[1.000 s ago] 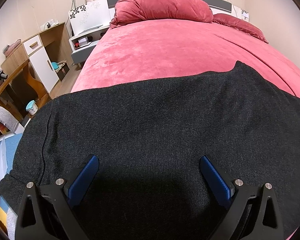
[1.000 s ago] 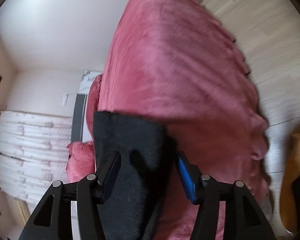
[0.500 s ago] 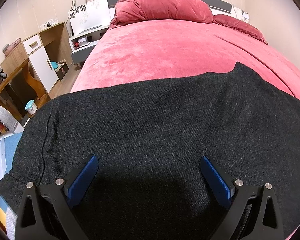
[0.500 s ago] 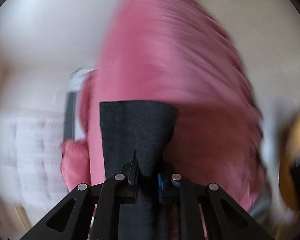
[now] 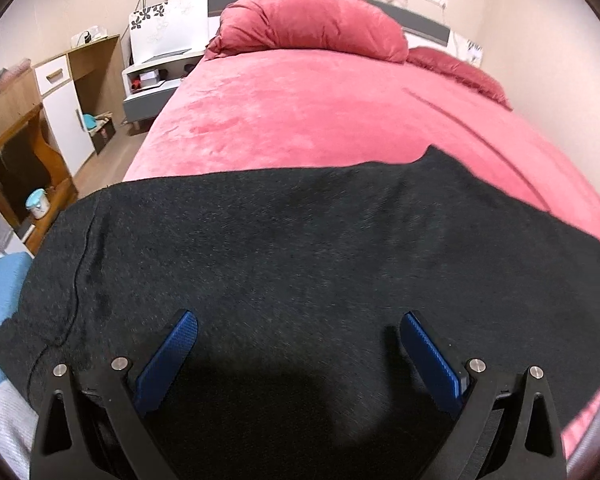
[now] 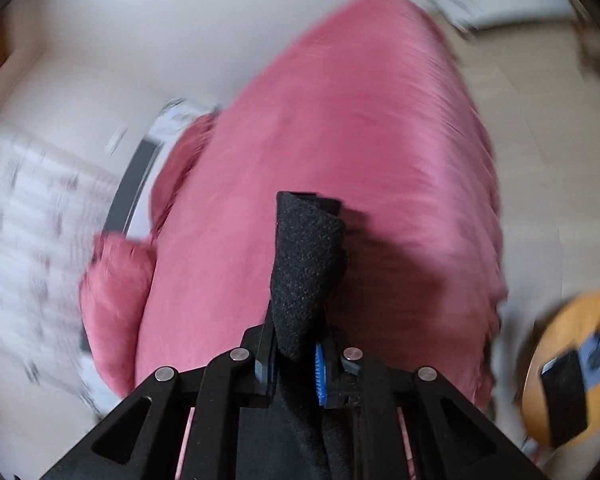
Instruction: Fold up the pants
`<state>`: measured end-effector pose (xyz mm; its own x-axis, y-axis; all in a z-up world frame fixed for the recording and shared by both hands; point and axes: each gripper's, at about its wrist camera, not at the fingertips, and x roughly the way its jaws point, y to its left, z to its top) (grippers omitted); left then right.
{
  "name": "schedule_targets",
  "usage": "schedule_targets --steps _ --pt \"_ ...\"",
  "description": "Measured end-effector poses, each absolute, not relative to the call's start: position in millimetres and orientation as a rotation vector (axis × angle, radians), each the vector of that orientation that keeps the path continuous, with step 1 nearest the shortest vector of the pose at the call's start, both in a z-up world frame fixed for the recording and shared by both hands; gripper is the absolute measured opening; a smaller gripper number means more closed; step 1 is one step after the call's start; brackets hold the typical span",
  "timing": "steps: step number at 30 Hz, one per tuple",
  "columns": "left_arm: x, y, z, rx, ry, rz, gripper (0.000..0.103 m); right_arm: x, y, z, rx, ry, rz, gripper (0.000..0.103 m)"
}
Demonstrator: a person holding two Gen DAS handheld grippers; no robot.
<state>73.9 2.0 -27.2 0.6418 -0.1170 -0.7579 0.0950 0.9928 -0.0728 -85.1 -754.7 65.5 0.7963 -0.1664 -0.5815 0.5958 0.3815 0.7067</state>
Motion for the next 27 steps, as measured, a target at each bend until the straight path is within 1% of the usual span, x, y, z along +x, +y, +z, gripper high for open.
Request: schedule_targets --steps 4,6,8,10,11,13,16,17,19,21,27 --pt "68 12 -21 -0.097 0.847 -0.146 0.102 -42 -697 117 0.845 0.499 -0.429 0.014" --pt "65 19 -18 -0.127 0.836 -0.15 0.102 -17 -649 139 0.681 0.541 -0.366 0.014" --pt "62 26 -18 -0.153 0.829 -0.151 0.102 4 -597 148 0.491 0.593 -0.294 0.014" --pt "58 33 -18 -0.177 0.818 -0.155 0.102 21 -526 144 0.239 0.658 -0.18 0.014" --pt "56 35 -18 -0.183 0.815 -0.16 0.102 24 -484 132 0.108 0.705 -0.091 0.014" --pt "54 36 -17 -0.187 0.81 -0.17 0.102 24 -430 101 -0.051 0.793 0.035 0.015" --pt "50 36 -16 -0.175 0.803 -0.18 0.102 16 -359 27 -0.283 0.978 0.153 0.015" --pt "49 36 -16 -0.176 0.802 -0.183 0.102 10 -339 -4 -0.375 1.041 0.154 0.017" --pt "47 39 -15 -0.188 0.796 -0.187 0.102 -1 -320 -28 -0.494 1.035 0.114 0.018" --pt "46 40 -16 -0.195 0.794 -0.189 0.102 -8 -313 -28 -0.541 1.002 0.094 0.018" --pt "44 34 -14 -0.174 0.79 -0.185 0.102 -17 -335 8 -0.31 0.937 0.127 0.018"
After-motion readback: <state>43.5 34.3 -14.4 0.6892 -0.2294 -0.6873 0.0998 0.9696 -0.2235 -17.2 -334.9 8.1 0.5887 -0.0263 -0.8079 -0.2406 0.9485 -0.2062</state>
